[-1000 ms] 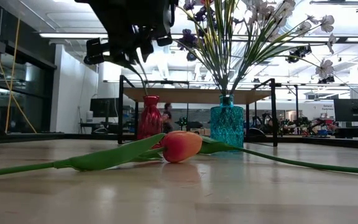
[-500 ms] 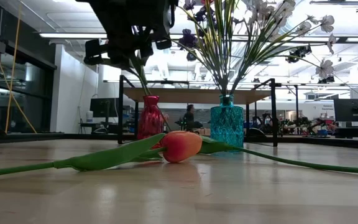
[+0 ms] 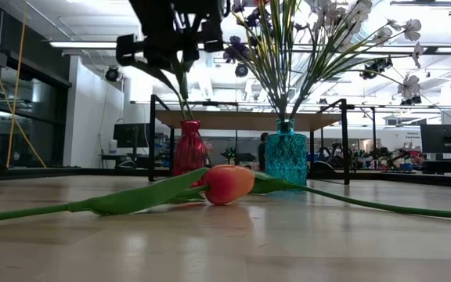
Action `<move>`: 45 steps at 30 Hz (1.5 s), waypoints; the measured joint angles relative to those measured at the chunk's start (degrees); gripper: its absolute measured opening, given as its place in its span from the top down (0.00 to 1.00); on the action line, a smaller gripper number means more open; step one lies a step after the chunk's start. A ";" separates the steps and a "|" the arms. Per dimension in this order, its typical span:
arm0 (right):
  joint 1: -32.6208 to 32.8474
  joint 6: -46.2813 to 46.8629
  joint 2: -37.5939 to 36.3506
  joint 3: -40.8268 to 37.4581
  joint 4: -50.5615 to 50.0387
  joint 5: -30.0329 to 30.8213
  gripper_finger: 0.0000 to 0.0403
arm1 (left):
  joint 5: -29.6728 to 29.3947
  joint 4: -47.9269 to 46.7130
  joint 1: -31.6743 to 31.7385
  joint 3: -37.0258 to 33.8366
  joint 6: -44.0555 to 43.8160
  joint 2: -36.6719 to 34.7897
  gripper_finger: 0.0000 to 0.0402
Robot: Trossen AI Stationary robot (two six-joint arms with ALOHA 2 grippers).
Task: Pick and place flowers into a vace then onto a shelf
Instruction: Put the red flower into the red vase
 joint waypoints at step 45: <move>-0.02 0.31 -0.02 0.00 -0.25 -0.02 0.49 | -6.10 0.95 -0.02 2.17 2.90 -3.96 0.92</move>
